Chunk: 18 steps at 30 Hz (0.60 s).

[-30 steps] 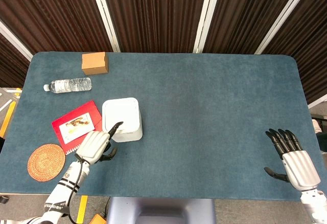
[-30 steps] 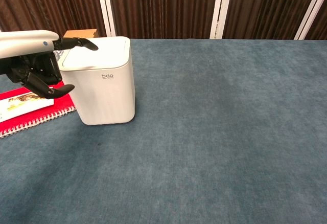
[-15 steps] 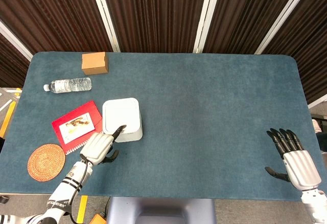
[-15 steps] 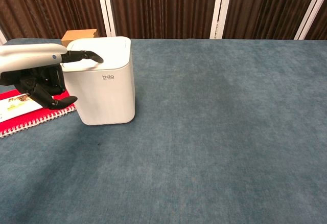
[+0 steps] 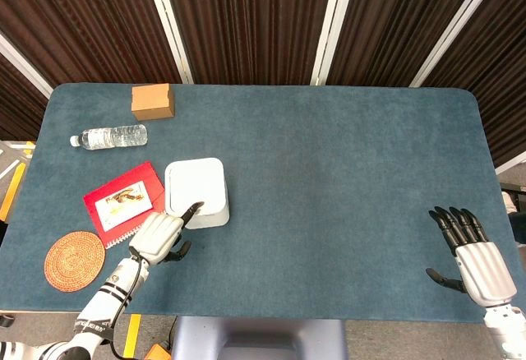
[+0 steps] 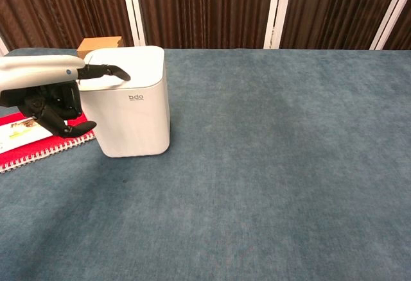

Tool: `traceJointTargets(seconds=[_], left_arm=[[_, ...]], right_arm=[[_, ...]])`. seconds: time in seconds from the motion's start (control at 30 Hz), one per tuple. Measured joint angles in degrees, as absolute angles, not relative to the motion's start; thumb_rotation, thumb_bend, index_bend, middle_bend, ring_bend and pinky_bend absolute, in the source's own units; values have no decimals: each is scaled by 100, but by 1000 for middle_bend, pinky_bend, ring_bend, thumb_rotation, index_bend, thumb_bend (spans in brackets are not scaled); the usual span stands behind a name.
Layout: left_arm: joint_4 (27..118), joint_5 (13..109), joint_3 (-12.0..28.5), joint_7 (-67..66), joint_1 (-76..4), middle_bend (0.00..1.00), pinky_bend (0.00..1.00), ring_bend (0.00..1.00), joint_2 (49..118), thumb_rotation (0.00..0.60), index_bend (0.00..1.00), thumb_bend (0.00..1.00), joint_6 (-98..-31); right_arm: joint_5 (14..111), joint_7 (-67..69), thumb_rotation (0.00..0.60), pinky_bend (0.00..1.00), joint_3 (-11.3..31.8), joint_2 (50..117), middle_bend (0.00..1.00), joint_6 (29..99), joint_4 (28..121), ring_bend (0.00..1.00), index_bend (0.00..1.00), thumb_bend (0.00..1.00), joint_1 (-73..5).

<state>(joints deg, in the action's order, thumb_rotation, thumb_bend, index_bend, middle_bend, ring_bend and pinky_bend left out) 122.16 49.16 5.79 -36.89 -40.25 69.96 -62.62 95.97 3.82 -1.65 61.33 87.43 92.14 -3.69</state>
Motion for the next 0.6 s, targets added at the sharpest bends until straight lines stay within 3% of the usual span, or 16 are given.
traceJointTargets(seconds=[0.1, 0.2, 0.3, 0.37, 0.43, 0.53, 0.6], left_arm=[[12241, 5004, 602, -3578, -4014, 1000, 1000, 1000, 6979, 600, 22, 471, -6306], [12258, 5387, 662, -3359, -3918, 975, 1000, 967, 7002, 600, 0, 470, -6521], [12252, 6046, 704, -3090, -3764, 852, 1000, 853, 7021, 600, 0, 468, -6849], [12247, 6502, 701, -2955, -3650, 707, 977, 717, 7002, 600, 0, 467, -7054], [12248, 7018, 656, -2836, -3494, 566, 851, 558, 6923, 600, 0, 461, -7274], [12241, 7666, 482, -2724, -3194, 339, 518, 315, 6684, 600, 0, 473, -7586], [12197, 8016, 306, -2669, -2886, 241, 354, 211, 6489, 600, 0, 469, -7918]], right_arm=[[9618, 416, 600, 0, -170, 6122, 167, 8777, 9220, 0, 0, 241, -354], [9645, 442, 600, 0, -178, 6098, 167, 8828, 9220, 0, 0, 241, -333], [9682, 462, 600, 0, -189, 6064, 167, 8887, 9218, 0, 0, 241, -305], [9694, 472, 600, 0, -194, 6047, 166, 8901, 9216, 0, 0, 241, -296], [9698, 473, 600, 0, -197, 6028, 163, 8917, 9215, 0, 0, 241, -284], [9691, 463, 600, 0, -199, 6005, 138, 8932, 9230, 0, 0, 241, -266], [9684, 427, 600, 0, -201, 6002, 118, 8928, 9240, 0, 0, 241, -260]])
